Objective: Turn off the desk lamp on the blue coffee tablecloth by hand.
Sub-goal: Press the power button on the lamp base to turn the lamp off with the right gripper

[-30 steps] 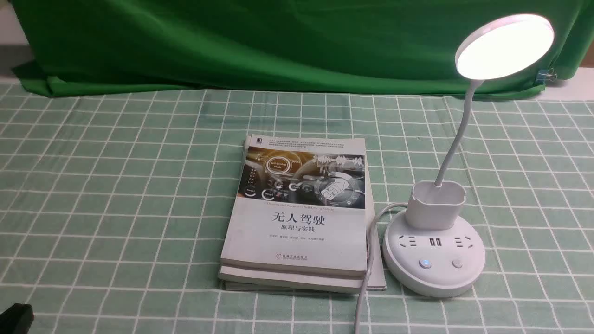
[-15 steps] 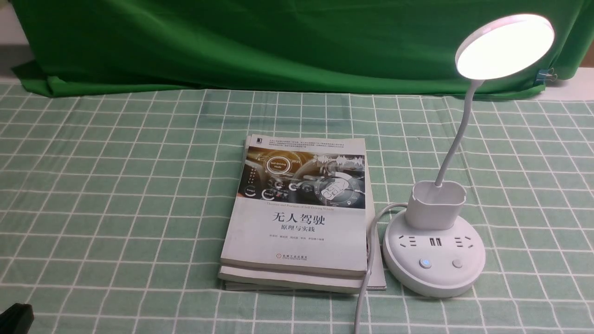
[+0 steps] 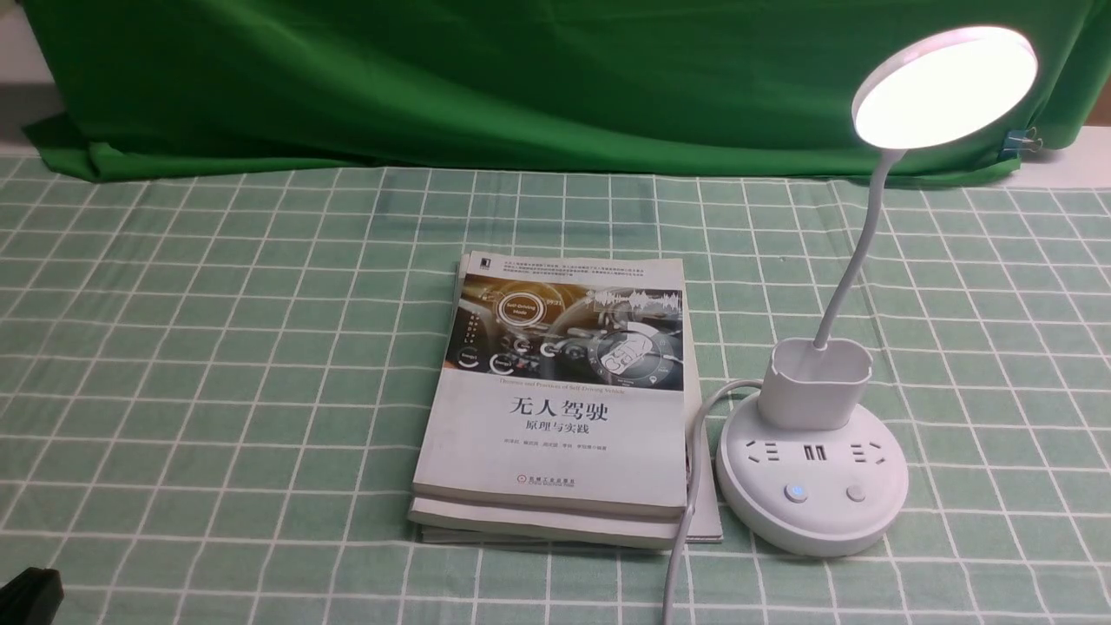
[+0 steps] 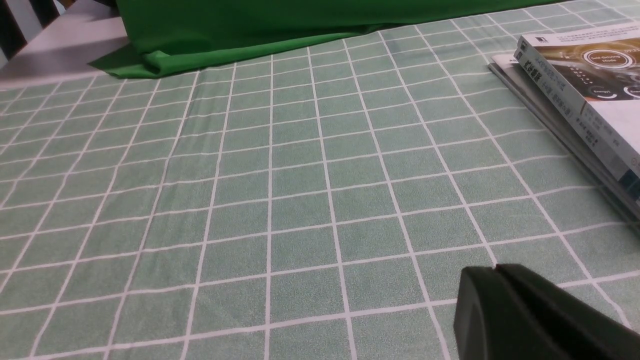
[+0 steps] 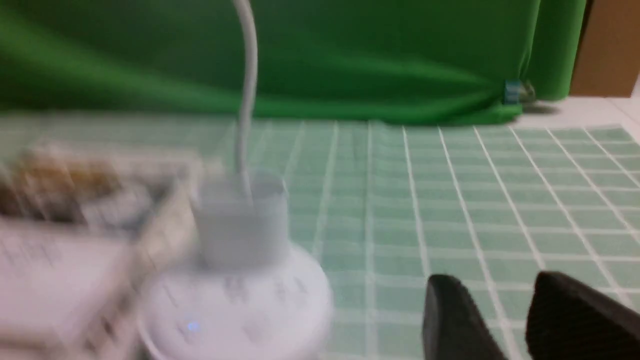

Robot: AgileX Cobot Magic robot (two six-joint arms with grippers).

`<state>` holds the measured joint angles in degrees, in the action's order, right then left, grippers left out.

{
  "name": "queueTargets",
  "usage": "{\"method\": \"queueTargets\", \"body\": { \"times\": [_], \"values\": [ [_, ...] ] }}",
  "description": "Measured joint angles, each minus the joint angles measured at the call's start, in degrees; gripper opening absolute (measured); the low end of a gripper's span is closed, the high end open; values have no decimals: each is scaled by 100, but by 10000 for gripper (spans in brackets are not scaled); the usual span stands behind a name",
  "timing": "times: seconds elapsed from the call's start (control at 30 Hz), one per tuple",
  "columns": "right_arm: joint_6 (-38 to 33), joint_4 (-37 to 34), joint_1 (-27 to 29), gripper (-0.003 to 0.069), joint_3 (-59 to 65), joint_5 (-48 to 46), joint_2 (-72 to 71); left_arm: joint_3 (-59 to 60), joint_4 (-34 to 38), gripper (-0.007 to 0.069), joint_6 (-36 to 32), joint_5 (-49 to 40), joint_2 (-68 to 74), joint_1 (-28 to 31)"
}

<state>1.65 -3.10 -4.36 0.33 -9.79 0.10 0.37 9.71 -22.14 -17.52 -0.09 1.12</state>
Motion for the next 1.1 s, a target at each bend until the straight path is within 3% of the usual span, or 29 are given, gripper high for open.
{"method": "queueTargets", "body": {
  "times": [0.2,0.37,0.43,0.6,0.87,1.1],
  "values": [
    [1680,-538,0,239,0,944,0,0,0,0,0,0,0,0],
    [1858,-587,0,238,0,1330,0,0,0,0,0,0,0,0],
    [1944,-603,-29,205,0,1368,0,0,0,0,0,-6,0,0],
    [1580,-621,-354,56,-926,-33,808,0,0,0,0,-6,0,0],
    [73,-526,-868,42,-3671,-3660,4531,0,0,0,0,-6,0,0],
    [-612,-667,-888,40,-4598,-4019,6796,0,0,0,0,-6,0,0]
  ]
}}
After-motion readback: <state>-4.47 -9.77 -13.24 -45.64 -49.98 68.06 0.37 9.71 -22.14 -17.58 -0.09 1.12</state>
